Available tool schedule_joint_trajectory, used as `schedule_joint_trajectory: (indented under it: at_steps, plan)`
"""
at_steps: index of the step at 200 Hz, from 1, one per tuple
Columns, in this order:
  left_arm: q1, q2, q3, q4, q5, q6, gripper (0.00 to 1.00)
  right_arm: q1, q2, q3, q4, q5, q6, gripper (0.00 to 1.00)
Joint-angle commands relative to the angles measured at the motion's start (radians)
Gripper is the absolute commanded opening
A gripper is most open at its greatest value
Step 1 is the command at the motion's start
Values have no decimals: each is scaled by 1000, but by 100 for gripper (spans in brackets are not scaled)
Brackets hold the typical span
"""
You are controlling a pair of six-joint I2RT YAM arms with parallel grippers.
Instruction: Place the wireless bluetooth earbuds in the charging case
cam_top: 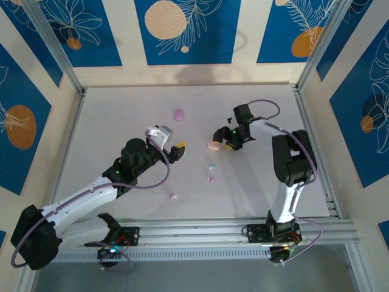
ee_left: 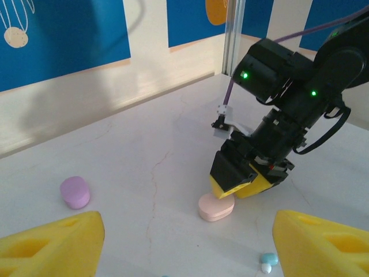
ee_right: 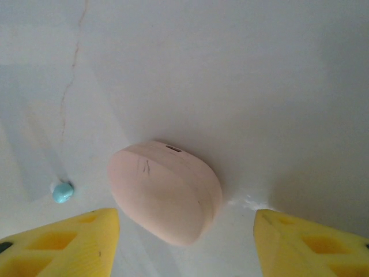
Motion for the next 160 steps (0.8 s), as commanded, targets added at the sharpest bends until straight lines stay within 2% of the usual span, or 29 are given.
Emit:
schedule_joint_trajectory:
  at_steps: [1,33,54,70,89,106,160]
  plan:
    - [13,-20,-9,38,-9,-11,76,-32,-78,53,-88,132,-94,64]
    - [13,-22,-9,44,32,-18,77,-125,-62,127,-110,223,-157,64]
    - [13,-25,-10,52,57,-23,77,-199,0,187,-87,204,-186,64]
    - [13,-31,-11,51,71,-28,78,-235,93,294,-149,172,-196,64]
    - [13,-44,-10,41,79,-30,78,-248,185,393,-233,243,-160,64]
    - [13,-61,-17,33,71,-28,78,-249,219,412,-242,273,-134,64]
    - [13,-68,-19,25,60,-21,78,-208,272,439,-298,287,-127,66]
